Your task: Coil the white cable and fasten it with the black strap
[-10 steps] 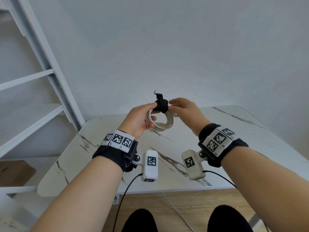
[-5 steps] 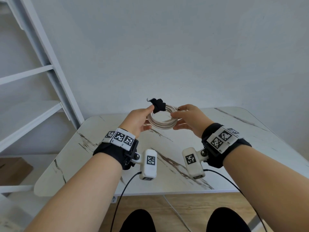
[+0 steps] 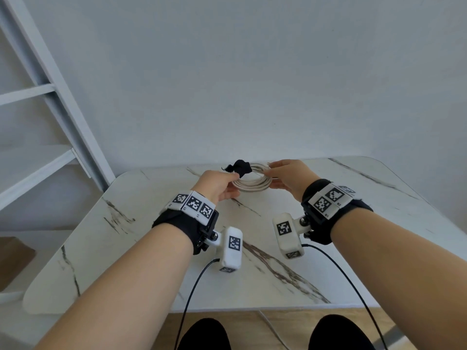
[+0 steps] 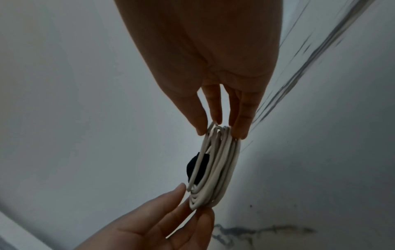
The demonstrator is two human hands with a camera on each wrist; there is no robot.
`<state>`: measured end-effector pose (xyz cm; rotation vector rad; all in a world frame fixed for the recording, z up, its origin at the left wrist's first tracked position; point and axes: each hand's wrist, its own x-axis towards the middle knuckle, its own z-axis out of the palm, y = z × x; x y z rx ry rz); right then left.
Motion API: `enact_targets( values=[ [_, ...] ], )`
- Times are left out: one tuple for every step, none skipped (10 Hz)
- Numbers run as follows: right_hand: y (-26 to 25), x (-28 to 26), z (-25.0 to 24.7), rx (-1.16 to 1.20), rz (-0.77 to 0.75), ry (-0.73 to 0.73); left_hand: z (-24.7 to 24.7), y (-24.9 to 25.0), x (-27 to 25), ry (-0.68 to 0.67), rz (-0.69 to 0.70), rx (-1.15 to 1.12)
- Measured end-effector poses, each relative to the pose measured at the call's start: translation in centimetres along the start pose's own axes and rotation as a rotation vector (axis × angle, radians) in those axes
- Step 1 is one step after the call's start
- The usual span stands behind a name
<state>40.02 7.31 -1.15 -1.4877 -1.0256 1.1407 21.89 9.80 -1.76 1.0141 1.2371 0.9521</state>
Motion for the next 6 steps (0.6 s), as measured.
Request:
enact_targets(
  values=[
    [0.3,1.0,0.0,-0.021,0.018,-0.004,0.4,-0.2,1.1,0.011,-0.015,0.027],
    [0.5,1.6,0.1,-0.062,0.051,-0.007,0.8,-0.5,1.9,0.026,-0.038,0.069],
    [1.0,2.0,0.0,-0.116,0.056,-0.028,0.8,-0.9,2.4,0.034,-0.048,0.079],
    [1.0,1.7,-0.1,-0.157,0.061,-0.013,0.6,-1.1,2.5,0.032,-0.048,0.048],
    [0.7,1.1,0.4,-0.228,0.039,-0.003,0.3,-1.1,2.3,0.027,-0.038,0.059],
    [0.8,0.7,0.6,-0.347,-0.015,0.056,0.2,-0.9,1.5,0.088,-0.001,0.132]
  ],
)
